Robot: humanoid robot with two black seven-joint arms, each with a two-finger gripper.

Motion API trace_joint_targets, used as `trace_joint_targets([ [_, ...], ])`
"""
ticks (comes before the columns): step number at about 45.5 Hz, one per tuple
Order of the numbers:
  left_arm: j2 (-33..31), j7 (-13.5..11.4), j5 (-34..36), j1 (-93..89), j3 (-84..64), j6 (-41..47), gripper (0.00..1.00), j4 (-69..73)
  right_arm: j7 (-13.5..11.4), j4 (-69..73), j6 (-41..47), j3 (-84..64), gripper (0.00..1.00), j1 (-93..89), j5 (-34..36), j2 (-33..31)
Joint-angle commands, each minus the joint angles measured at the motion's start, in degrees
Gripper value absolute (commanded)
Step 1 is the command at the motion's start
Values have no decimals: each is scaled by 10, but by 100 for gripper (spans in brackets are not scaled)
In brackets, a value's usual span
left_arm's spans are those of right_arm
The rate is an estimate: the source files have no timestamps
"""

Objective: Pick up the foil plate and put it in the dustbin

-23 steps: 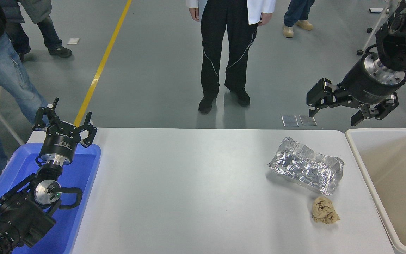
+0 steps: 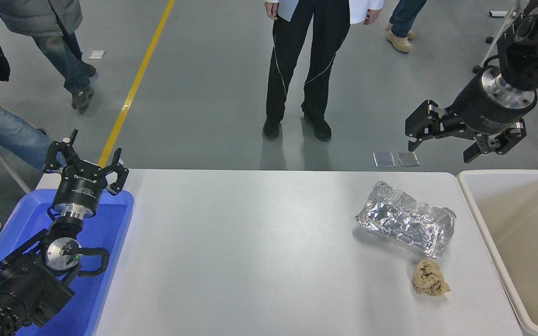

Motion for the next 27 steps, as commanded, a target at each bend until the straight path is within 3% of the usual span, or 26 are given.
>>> trace_joint_targets([
  [1,0,0,0,0,0,0,98,0,0,-16,0,1,100,-1,3,0],
  [27,0,1,1,0,1,0,98,-1,-2,-54,-6,10,100,-32,1,-11],
])
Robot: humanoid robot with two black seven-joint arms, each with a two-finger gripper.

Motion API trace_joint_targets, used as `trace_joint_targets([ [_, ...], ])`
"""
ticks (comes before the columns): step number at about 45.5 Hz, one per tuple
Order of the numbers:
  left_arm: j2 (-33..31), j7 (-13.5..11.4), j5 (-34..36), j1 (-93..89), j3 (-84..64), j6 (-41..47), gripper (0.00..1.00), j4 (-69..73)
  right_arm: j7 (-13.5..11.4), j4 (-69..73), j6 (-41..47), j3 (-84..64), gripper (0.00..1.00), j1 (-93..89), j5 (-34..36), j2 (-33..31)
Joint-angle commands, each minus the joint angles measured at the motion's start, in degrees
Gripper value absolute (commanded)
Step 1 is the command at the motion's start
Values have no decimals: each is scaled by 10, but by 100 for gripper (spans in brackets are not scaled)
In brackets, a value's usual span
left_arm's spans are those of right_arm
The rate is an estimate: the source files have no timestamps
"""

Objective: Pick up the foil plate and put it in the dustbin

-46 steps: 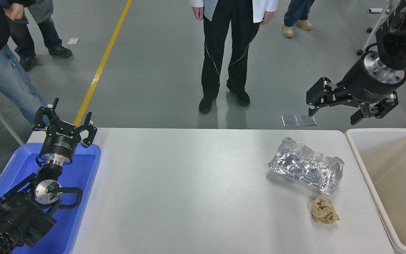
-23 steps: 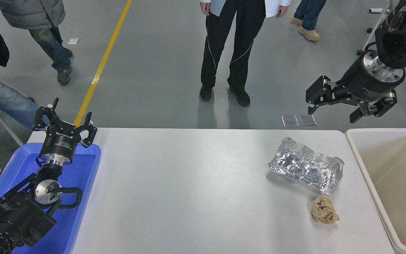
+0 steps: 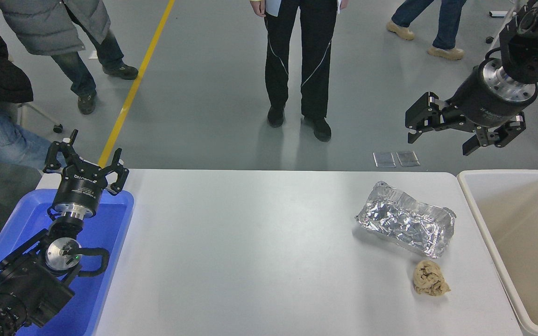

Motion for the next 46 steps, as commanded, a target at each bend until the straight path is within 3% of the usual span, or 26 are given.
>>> trace_joint_targets([
  [1,0,1,0,0,1,-1,98,-1,-1,-38,-10,2,100,-37,1,2],
  [29,0,1,0,0,2,-1,98,-1,3,-70,-11,45,100,-165,11,-34],
  [35,0,1,0,0,2,-1,98,0,3,-109,-87,53,100,-210,42,-34],
  [46,0,1,0,0,2,-1,98,-1,2,-136,-283,52,100,-332,24,-5],
])
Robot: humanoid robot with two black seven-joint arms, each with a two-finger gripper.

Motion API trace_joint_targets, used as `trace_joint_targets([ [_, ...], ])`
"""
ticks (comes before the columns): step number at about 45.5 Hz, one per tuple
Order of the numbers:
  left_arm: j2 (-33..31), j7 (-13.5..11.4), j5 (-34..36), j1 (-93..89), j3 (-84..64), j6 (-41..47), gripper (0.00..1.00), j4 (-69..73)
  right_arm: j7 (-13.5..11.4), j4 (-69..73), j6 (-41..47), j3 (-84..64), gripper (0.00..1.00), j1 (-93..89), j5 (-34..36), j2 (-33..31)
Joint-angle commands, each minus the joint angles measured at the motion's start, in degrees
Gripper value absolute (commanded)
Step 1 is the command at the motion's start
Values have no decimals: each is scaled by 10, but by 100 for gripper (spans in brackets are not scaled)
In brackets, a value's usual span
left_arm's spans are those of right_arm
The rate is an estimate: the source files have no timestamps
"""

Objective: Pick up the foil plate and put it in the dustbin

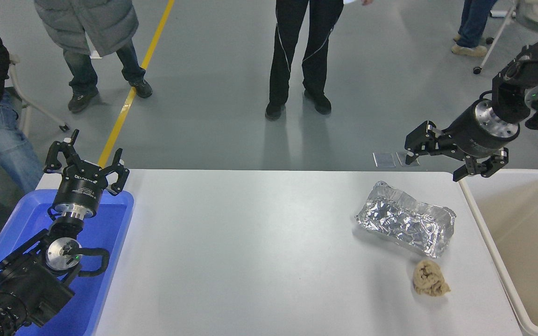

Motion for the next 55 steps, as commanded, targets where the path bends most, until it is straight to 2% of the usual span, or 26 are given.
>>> trace_joint_targets([
  [1,0,0,0,0,0,0,98,1,0,-36,-150,3,100,-111,-8,27],
  [9,0,0,0,0,0,0,98,0,-1,-91,-162,12,100,-189,-57,32],
  [28,0,-1,0,0,-1,-1,98,1,-2,-203,-241,29,100,-354,-55,48],
  [55,0,-1,0,0,-1,-1,98,0,-3,-263,-247,102,100,-443,-51,42],
])
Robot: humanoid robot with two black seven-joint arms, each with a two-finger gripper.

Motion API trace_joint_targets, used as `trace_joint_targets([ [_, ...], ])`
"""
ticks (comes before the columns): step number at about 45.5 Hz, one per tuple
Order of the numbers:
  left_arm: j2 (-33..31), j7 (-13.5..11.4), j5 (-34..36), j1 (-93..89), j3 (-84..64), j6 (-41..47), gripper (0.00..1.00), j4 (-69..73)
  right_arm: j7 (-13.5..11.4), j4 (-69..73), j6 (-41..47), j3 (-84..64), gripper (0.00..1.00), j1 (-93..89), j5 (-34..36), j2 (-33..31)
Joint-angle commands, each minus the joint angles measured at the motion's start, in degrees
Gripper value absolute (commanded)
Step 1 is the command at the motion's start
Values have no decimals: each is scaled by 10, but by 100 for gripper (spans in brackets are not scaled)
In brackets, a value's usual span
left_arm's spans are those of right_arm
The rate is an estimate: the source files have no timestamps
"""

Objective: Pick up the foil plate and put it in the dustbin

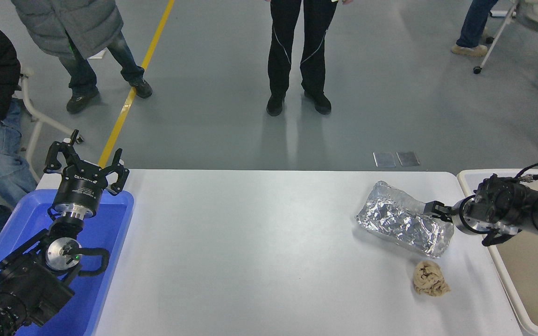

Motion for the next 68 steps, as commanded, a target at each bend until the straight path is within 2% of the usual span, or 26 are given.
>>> trace_joint_targets([
  [1,0,0,0,0,0,0,98,1,0,-28,-4,52,100,-37,5,-2],
  [4,0,0,0,0,-1,0,98,1,0,-27,-4,69,87,-38,7,-5],
  [7,0,0,0,0,0,0,98,1,0,-27,-4,74,81,-39,7,-13],
  [14,0,0,0,0,0,0,98,0,0,-24,-4,81,59,-37,8,-22],
  [17,0,0,0,0,0,0,98,0,0,-21,-1,82,55,-37,8,-22],
  [21,0,0,0,0,0,0,98,0,0,-16,7,82,29,-37,8,-22],
  [24,0,0,0,0,0,0,98,0,0,2,8,82,2,-37,8,-22],
  [25,0,0,0,0,0,0,98,0,0,7,8,82,0,-37,8,-23],
  [36,0,0,0,0,0,0,98,0,-1,18,8,94,0,-29,10,-25],
  [44,0,0,-1,0,0,0,98,1,-1,35,8,103,0,9,9,-61],
  [54,0,1,0,0,1,0,98,0,-1,133,18,83,0,111,5,-105],
  [59,0,1,0,0,1,0,98,0,-1,193,47,53,0,180,2,-116],
  [68,0,1,0,0,1,0,98,1,3,318,161,0,0,339,-2,-122],
])
